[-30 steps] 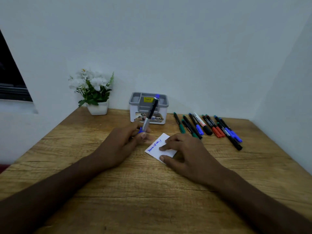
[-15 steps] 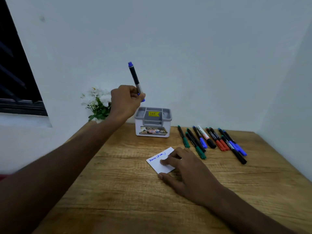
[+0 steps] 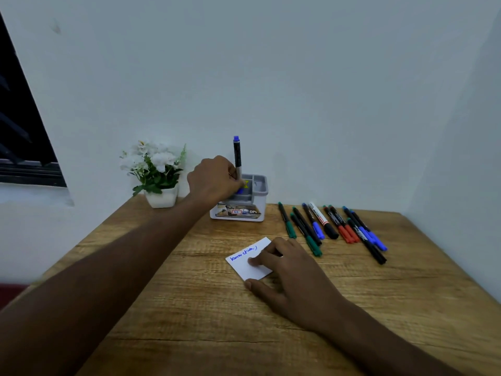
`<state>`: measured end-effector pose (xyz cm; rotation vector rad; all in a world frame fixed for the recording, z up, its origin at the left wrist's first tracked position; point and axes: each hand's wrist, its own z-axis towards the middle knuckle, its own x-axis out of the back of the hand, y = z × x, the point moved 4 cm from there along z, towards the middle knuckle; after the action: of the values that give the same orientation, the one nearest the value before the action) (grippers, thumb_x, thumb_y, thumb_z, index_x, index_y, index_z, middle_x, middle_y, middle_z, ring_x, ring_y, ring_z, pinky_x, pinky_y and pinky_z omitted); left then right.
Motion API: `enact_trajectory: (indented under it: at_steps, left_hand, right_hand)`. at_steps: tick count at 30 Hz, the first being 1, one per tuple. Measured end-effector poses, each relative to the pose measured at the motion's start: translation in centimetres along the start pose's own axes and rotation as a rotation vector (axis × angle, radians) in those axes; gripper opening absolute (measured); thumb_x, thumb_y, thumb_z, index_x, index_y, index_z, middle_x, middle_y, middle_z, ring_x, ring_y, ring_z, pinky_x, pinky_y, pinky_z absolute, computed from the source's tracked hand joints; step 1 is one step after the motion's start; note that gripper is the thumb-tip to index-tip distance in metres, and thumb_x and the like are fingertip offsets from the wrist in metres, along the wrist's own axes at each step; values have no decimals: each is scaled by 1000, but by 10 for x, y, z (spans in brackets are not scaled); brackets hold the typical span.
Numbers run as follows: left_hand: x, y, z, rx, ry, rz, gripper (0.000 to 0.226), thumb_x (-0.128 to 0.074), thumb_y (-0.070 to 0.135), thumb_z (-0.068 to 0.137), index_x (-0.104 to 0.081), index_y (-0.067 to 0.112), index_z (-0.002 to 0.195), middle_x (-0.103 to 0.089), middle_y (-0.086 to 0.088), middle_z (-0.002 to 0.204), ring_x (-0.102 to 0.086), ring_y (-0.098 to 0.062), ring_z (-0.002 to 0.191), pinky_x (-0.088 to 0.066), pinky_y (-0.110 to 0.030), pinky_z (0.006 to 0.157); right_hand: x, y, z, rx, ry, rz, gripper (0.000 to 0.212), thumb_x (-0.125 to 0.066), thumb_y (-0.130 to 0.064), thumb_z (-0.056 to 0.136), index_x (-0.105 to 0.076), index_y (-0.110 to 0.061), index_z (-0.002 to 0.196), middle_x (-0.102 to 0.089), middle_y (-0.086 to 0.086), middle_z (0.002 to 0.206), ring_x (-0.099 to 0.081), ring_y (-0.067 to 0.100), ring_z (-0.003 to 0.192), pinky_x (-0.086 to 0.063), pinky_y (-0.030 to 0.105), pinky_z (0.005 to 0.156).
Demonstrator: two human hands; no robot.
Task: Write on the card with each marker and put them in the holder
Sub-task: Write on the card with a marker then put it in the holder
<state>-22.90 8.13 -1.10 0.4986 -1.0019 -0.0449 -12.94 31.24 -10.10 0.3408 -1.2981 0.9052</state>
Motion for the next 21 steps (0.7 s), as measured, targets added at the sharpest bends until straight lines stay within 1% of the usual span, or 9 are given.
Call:
enact_trajectory:
  at_steps: [3,4,6,7,11,15,17,19,21]
  left_hand:
    - [-3,1,-2,13,4,5,28,-85,57,71,-78,31,79,-75,9,78,-71,-17,83,-59,-33,73]
    - [-3,1,-2,18,3,2,25,-86,54,70,-78,32,79,-75,10,77,-72,-16,85,-59,-32,73]
    - [-5,1,-3,24,-7,6,20,-85,46,68,-78,32,82,-75,9,78,-72,-18,88,-54,-29,71]
    - [-6,2,-3,28,-10,11,21,-84,45,68,-78,32,83,-75,9,80,-72,-19,89,-50,-28,71]
    - [-1,2,-2,54,26,-13,33,-83,63,70,-77,33,81,-75,11,83,-69,-17,87,-48,-29,71]
    - [2,0,-1,29,20,93,37,-76,61,77,-70,25,83,-68,2,80,-67,-22,79,-46,-30,63]
    - [3,0,0,15,20,122,45,-75,66,75,-65,23,83,-64,1,78,-68,-24,80,-46,-30,63]
    - [5,-1,2,26,14,130,57,-76,75,71,-66,23,94,-66,-1,87,-67,-25,85,-49,-33,67]
    - [6,-2,7,21,15,107,64,-77,76,70,-69,23,105,-70,-3,97,-70,-27,92,-54,-35,71]
  right_hand:
    - [-1,2,0,-4,-1,1,60,-47,-74,96,-60,-41,144,-53,-17,130,-42,4,119,-42,24,93]
    - [-2,2,0,-6,-2,4,60,-46,-74,95,-60,-41,144,-53,-17,130,-42,4,119,-42,24,93]
    - [-2,2,0,-6,0,11,62,-44,-76,94,-60,-41,143,-53,-17,129,-43,5,118,-43,24,93]
    - [-2,3,0,-6,1,14,62,-43,-76,94,-61,-41,142,-53,-17,129,-43,5,118,-43,24,93]
    - [-2,3,0,-9,4,12,60,-46,-75,95,-61,-41,142,-54,-16,128,-43,4,117,-42,24,92]
    - [-1,1,0,-12,-14,11,58,-49,-72,97,-59,-41,145,-52,-16,132,-42,6,120,-45,26,95]
    - [0,0,-1,-14,-22,9,57,-50,-71,98,-58,-41,146,-52,-16,133,-42,6,122,-44,25,96]
    - [1,-1,0,-15,-20,5,58,-50,-71,98,-57,-41,146,-52,-16,133,-41,6,121,-43,25,94]
    - [1,-1,0,-14,-13,6,57,-51,-71,97,-58,-41,145,-52,-16,133,-42,6,121,-43,25,94]
